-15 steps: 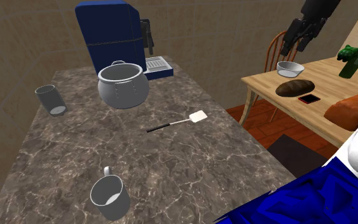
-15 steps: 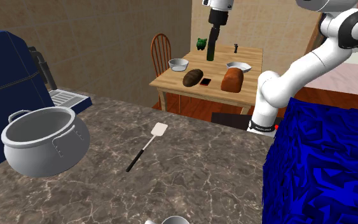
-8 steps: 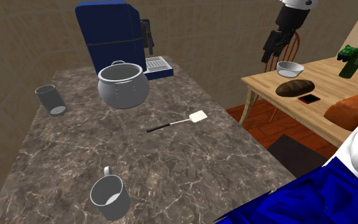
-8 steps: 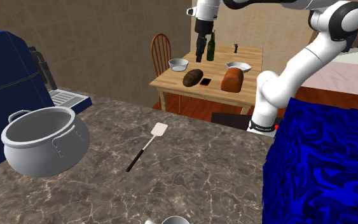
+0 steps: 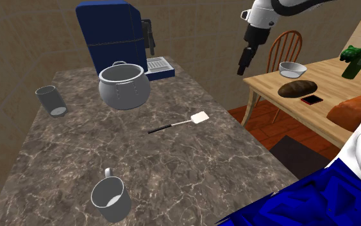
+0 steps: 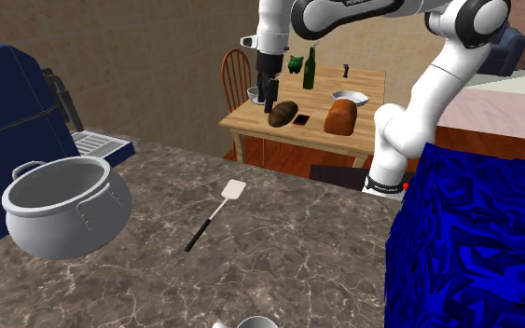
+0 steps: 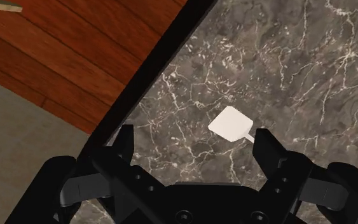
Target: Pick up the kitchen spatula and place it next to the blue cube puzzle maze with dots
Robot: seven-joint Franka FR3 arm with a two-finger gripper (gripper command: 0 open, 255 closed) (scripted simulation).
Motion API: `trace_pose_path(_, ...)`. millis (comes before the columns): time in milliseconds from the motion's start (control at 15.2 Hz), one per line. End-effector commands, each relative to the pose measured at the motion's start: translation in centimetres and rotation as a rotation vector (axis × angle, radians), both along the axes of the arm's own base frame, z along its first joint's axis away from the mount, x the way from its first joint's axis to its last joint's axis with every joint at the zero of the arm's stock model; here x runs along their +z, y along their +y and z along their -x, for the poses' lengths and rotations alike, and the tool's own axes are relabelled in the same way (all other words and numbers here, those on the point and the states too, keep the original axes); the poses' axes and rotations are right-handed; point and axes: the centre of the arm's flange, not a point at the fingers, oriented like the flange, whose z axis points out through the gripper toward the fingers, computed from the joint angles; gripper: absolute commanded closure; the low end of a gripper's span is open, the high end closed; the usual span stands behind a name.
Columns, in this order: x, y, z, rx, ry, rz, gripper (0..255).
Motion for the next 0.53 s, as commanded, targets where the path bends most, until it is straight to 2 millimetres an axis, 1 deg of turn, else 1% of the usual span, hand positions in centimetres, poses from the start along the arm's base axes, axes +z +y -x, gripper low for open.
trace_pose_path(0, -1.3, 1.5, -1.8, 0.078, 0.001, 0.003, 0)
trace_pose_path(462, -6.3, 7.3, -7.0, 0.340, 0.009, 0.013, 0)
